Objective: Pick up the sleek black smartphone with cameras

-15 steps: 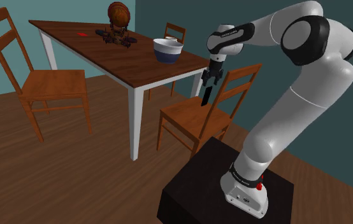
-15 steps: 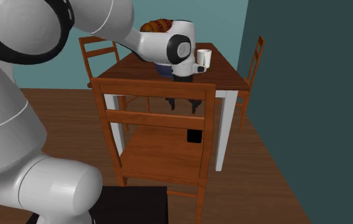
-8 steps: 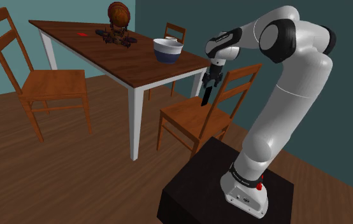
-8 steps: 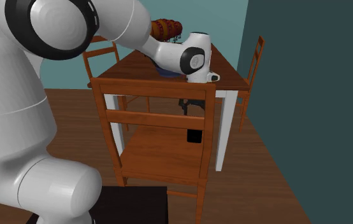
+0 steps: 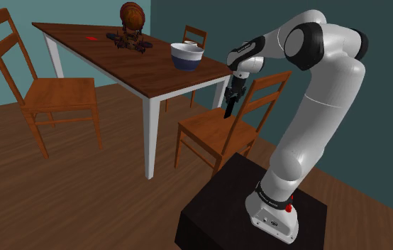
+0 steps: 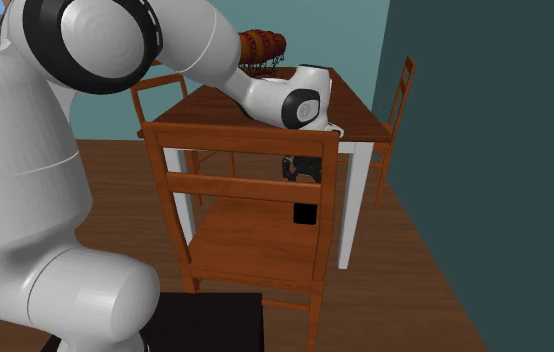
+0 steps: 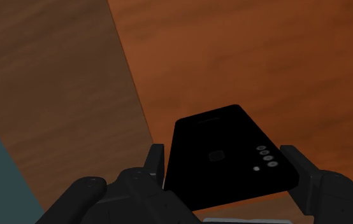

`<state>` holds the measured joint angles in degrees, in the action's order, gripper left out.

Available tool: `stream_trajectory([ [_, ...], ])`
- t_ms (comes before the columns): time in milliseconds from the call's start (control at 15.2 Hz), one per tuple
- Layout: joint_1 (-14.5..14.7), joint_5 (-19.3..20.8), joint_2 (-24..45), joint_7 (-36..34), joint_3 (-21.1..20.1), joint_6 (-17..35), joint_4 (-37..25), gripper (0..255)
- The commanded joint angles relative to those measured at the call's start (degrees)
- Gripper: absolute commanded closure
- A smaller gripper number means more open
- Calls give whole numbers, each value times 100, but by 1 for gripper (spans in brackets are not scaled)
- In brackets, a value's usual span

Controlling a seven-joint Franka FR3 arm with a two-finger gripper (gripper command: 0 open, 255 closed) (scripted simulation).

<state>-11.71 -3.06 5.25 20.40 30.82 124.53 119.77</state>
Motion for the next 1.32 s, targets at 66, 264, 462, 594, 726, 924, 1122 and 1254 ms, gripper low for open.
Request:
stream_trajectory([
  [66, -4, -4, 10, 7, 2, 9, 4, 255],
  [264, -2, -2, 8, 4, 2, 11, 9, 255],
  [462, -3, -1, 4, 4, 2, 7, 7, 255],
  [594, 6, 52, -75, -32, 7, -137, -71, 255],
  [726, 14, 100, -148, -66, 10, -282, -153, 255],
  [924, 24, 165, -250, -111, 10, -501, -286, 255],
  [1122, 33, 219, -339, -149, 9, -722, -431, 255],
  [1254, 38, 251, -392, -172, 7, -870, -533, 255],
])
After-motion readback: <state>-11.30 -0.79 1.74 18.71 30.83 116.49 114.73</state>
